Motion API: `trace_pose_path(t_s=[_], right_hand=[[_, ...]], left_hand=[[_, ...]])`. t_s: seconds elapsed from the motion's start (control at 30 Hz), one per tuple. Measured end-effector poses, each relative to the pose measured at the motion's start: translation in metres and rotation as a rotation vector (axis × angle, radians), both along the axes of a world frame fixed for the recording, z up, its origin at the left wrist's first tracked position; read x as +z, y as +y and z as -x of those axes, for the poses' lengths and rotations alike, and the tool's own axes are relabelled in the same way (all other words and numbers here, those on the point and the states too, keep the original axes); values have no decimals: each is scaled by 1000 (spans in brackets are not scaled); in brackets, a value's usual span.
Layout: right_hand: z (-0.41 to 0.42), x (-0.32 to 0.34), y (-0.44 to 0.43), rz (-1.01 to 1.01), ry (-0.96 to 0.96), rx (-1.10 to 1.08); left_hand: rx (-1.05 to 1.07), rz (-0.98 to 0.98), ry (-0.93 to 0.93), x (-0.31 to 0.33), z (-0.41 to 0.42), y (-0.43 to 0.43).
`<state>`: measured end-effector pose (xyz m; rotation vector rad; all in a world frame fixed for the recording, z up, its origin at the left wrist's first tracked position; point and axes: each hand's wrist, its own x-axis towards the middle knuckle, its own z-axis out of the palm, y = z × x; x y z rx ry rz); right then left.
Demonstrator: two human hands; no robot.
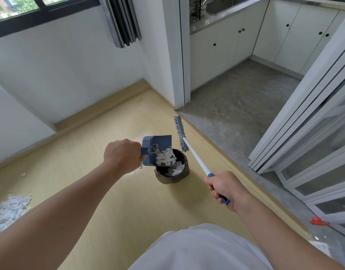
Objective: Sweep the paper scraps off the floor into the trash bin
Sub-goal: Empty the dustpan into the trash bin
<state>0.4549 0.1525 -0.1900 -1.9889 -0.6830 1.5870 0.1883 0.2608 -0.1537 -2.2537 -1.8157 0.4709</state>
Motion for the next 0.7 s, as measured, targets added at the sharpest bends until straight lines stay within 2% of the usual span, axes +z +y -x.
trace_pose_path(t_s=[0.27,0.7], right_hand=[[0,0,2,7,2,1],[2,2,3,-3,-2,0]], left_hand=[[10,-11,-27,1,-3,3],[-60,15,52,-3,-3,6]])
